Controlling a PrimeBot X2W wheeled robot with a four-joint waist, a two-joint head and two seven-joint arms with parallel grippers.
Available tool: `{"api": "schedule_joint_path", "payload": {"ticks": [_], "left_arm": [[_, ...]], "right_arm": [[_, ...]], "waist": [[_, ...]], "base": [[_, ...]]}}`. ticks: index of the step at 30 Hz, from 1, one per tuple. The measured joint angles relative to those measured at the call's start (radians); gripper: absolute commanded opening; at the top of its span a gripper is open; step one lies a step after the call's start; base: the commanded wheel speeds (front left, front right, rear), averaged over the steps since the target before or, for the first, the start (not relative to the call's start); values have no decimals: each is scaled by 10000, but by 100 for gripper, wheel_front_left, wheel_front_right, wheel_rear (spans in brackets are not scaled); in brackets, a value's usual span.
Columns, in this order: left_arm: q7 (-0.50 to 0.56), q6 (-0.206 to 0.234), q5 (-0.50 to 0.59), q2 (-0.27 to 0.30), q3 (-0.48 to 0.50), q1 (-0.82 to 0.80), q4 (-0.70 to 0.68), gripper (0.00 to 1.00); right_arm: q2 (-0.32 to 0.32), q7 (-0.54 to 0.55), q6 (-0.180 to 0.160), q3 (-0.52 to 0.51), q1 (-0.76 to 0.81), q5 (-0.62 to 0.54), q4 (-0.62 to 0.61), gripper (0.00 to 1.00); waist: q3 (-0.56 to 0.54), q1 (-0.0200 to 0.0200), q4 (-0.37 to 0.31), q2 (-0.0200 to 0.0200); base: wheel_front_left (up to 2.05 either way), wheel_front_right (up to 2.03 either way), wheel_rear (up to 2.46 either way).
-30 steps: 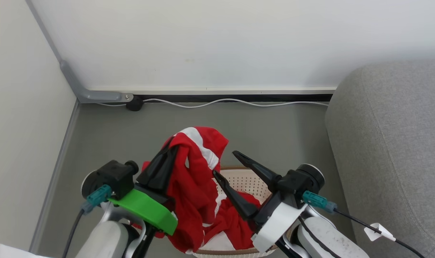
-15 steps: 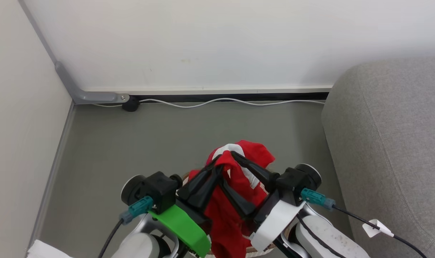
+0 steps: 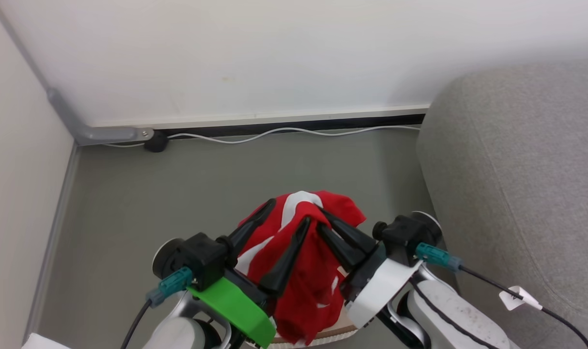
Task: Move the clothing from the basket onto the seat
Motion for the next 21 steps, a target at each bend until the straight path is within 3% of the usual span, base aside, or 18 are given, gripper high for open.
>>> {"api": "schedule_joint_path", "payload": {"ticks": [8,21], "left_arm": [[-27,2,0,140,-19,310,-155,100],[130,0,274,291,-497,307,-782,100]], "right_arm": [[-303,2,-42,-548,-11,23,-176,0],[-617,2,-529,-1653,11,420,-1392,0]], "waist": [[158,0,-811,0],[981,0,-2529,0]], "base": [[0,0,0],[0,0,0]]}}
